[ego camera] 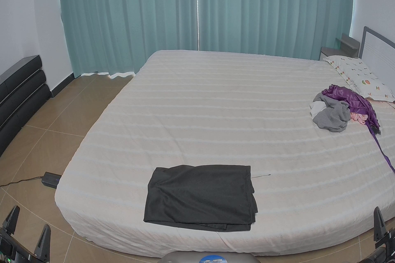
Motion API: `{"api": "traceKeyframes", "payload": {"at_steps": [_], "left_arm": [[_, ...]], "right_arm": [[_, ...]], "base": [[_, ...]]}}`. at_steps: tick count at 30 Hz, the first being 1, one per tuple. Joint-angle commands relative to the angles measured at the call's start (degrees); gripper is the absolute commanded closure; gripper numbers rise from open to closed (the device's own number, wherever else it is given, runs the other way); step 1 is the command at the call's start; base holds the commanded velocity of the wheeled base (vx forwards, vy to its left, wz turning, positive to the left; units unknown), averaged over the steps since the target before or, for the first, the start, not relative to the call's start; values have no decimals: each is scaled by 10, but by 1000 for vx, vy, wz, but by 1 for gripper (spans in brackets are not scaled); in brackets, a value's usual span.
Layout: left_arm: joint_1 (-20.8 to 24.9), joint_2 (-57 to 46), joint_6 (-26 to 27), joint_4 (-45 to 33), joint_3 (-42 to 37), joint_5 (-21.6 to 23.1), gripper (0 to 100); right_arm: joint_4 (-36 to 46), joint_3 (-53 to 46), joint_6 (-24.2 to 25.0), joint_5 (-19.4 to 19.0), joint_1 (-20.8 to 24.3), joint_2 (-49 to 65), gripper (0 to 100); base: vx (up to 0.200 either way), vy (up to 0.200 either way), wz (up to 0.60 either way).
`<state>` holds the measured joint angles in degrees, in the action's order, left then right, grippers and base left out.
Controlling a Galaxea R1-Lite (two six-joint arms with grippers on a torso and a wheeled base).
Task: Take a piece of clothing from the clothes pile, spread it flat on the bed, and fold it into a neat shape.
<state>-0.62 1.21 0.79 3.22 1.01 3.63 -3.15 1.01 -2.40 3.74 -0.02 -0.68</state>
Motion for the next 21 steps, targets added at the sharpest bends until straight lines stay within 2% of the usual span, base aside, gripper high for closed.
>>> {"api": "traceKeyframes", "payload": {"at_steps": [1, 5, 8, 10, 15, 16, 17, 21], "left_arm": [[4, -10, -15, 3, -10, 51, 0], [4, -10, -33, 3, -10, 96, 0], [4, -10, -33, 4, -10, 97, 0], [4, -10, -32, 4, -10, 89, 0], [4, -11, 11, -12, -10, -24, 0], [4, -11, 11, -12, -10, -24, 0], [5, -8, -1, -47, -7, -25, 0], [4, -10, 0, -36, -10, -20, 0]], "right_arm": [[53, -3, 28, -32, 0, 7, 0], [27, -10, 28, -37, 0, 7, 0], [28, -10, 28, -37, 0, 7, 0], [28, -10, 28, -37, 0, 7, 0], [28, -10, 28, -37, 0, 7, 0], [28, -10, 28, -37, 0, 7, 0], [28, -10, 28, -37, 0, 7, 0], [28, -10, 27, -37, 0, 7, 0]], "base": [[0, 0, 0], [0, 0, 0], [0, 0, 0], [0, 0, 0], [0, 0, 0], [0, 0, 0], [0, 0, 0], [0, 0, 0]]}}
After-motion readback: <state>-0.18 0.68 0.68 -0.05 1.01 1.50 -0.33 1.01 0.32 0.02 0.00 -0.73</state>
